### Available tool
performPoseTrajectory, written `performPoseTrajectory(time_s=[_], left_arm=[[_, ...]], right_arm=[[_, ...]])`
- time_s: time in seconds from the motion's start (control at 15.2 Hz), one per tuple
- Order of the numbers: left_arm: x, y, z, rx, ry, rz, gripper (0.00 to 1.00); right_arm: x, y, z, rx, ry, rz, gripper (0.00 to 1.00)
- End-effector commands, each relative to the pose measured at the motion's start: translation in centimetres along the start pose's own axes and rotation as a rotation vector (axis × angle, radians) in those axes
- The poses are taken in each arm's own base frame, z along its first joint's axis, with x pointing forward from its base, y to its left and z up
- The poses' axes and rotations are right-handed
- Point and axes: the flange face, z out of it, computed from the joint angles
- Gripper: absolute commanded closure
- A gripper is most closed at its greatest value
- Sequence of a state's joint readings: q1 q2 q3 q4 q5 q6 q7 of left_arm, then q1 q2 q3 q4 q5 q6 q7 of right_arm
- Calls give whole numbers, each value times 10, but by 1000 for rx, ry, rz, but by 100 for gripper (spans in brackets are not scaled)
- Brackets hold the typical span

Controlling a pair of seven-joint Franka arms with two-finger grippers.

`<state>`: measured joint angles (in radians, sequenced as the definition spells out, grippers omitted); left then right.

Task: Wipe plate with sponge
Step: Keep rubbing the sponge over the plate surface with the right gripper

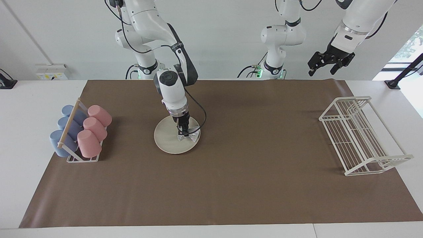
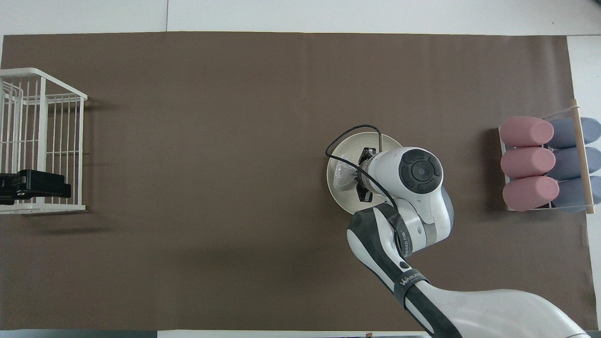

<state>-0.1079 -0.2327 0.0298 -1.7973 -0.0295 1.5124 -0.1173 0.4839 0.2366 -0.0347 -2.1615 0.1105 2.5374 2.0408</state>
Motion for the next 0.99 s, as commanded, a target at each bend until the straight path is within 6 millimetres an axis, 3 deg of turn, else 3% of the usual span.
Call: performPoseTrajectory(time_s=[0.0, 0.33, 0.46, 0.92], left_arm=[[-6, -1, -4, -12, 3, -15, 0], [-6, -3, -5, -47, 1, -17, 0], [-4, -16, -3, -104, -4, -51, 0], [-3, -15, -1, -114, -4, -53, 0]], right_arm=[[2, -4, 7, 7, 2, 16, 100], [42, -2, 19, -37, 35, 4, 100], [63, -5, 20, -62, 50, 0, 100], [108, -16, 19, -126, 89, -13, 100]])
